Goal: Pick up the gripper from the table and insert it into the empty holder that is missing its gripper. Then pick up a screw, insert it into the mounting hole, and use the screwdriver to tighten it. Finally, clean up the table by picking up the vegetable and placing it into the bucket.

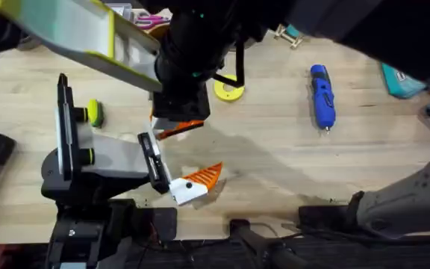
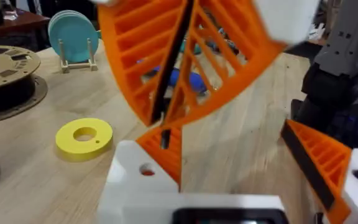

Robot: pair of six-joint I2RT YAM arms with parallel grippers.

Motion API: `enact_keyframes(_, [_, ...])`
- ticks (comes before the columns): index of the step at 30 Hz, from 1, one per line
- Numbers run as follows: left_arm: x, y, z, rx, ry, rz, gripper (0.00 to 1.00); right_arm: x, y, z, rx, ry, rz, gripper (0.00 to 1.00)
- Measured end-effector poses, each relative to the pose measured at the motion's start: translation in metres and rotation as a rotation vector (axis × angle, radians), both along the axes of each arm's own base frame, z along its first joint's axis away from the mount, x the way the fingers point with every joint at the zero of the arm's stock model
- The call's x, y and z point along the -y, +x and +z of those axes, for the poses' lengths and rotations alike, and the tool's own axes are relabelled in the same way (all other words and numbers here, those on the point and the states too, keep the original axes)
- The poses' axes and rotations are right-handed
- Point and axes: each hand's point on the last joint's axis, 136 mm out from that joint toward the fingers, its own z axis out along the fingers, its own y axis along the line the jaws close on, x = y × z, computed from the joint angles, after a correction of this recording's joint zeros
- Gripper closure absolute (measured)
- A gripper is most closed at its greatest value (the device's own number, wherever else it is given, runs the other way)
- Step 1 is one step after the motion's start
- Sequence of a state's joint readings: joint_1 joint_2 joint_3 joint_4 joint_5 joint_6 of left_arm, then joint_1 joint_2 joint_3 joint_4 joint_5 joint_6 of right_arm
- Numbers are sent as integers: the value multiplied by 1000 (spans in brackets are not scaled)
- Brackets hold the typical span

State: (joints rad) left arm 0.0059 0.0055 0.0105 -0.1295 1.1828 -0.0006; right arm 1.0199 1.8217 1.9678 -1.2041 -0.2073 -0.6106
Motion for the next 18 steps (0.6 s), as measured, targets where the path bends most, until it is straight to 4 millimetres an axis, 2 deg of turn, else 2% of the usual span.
enact_keyframes(18, [0,0,0,0,0,0,15,-4,3,-5,-1,-1,-1,995])
